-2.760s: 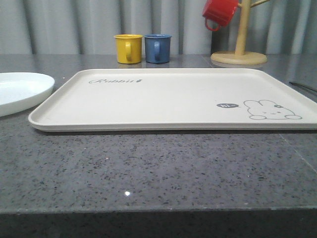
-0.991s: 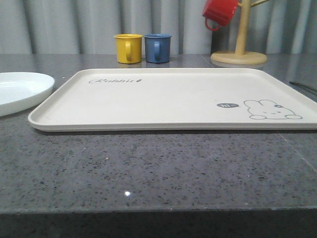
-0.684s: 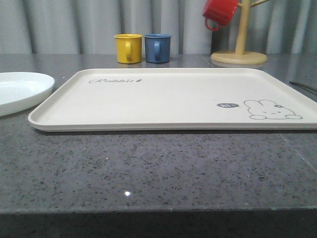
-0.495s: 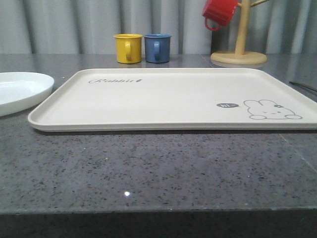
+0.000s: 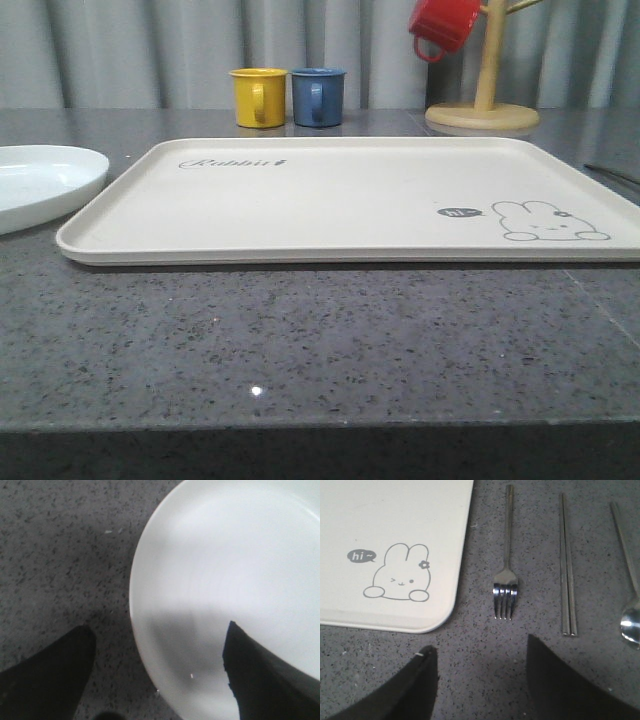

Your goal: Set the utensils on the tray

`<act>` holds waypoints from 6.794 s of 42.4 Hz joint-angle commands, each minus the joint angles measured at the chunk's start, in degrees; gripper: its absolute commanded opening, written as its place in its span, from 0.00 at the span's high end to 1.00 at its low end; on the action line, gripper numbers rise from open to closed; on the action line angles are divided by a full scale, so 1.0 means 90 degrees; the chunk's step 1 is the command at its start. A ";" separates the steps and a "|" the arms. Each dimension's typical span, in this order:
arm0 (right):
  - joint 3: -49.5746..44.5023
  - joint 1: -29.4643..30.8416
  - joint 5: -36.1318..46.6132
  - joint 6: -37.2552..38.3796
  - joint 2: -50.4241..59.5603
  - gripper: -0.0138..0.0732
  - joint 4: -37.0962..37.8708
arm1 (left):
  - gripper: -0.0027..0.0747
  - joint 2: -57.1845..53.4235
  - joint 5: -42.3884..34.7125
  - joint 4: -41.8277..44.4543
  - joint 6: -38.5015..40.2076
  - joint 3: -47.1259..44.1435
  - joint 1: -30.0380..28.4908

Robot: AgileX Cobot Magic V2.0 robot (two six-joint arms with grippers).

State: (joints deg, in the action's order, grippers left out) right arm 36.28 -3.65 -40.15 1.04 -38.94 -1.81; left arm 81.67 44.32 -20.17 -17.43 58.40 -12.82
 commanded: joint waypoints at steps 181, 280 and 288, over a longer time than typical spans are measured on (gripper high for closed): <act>0.3967 0.0776 -0.1941 -0.0542 -0.4914 0.35 -0.0323 | 0.40 -0.5068 0.0052 0.2877 0.1804 -0.1005 0.6134; 0.6805 -0.2123 -0.2522 0.2697 -0.7609 0.89 -0.0554 | 0.40 -0.5068 0.0052 0.2877 0.1804 -0.1005 0.6134; 0.6805 -0.2123 -0.2558 0.2690 -0.7689 0.70 -0.0534 | 0.40 -0.5068 0.0013 0.2877 0.1804 -0.1005 0.6134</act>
State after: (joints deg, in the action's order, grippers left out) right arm 95.72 -22.71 -64.09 25.15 -110.74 -6.20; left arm 36.12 48.81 5.53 -1.85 47.86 42.04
